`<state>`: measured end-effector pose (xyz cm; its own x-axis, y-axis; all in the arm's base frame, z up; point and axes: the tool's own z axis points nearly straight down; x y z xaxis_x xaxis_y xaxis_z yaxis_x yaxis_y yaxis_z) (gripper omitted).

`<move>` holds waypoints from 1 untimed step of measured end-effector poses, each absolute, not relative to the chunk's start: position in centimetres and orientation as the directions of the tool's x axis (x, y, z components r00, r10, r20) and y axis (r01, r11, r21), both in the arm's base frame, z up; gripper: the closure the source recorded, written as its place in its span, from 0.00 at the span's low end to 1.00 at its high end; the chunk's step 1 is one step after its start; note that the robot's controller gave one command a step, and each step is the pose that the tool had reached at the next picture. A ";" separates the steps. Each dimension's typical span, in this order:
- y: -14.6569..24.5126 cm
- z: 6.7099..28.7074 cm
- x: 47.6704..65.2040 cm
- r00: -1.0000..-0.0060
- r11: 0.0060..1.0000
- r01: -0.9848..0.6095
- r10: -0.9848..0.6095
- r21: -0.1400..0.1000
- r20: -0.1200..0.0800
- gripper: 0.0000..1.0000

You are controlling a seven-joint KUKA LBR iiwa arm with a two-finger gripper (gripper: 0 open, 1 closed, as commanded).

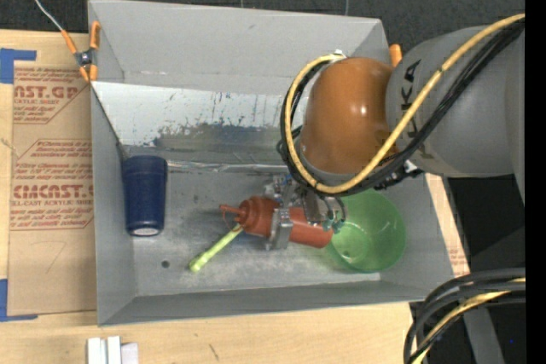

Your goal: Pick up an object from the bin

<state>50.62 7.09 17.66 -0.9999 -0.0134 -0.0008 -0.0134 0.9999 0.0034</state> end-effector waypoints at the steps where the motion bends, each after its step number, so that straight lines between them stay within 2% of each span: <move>1: 6.3 12.4 51.3 -1.000 1.000 -0.007 -0.007 0.004 -0.011 1.00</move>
Offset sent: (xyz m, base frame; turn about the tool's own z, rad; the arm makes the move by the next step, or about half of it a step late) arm -0.0147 -0.0160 0.1341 0.0079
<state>51.25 6.27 12.38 -0.9999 -0.0071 -0.0109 -0.0072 1.0000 0.0039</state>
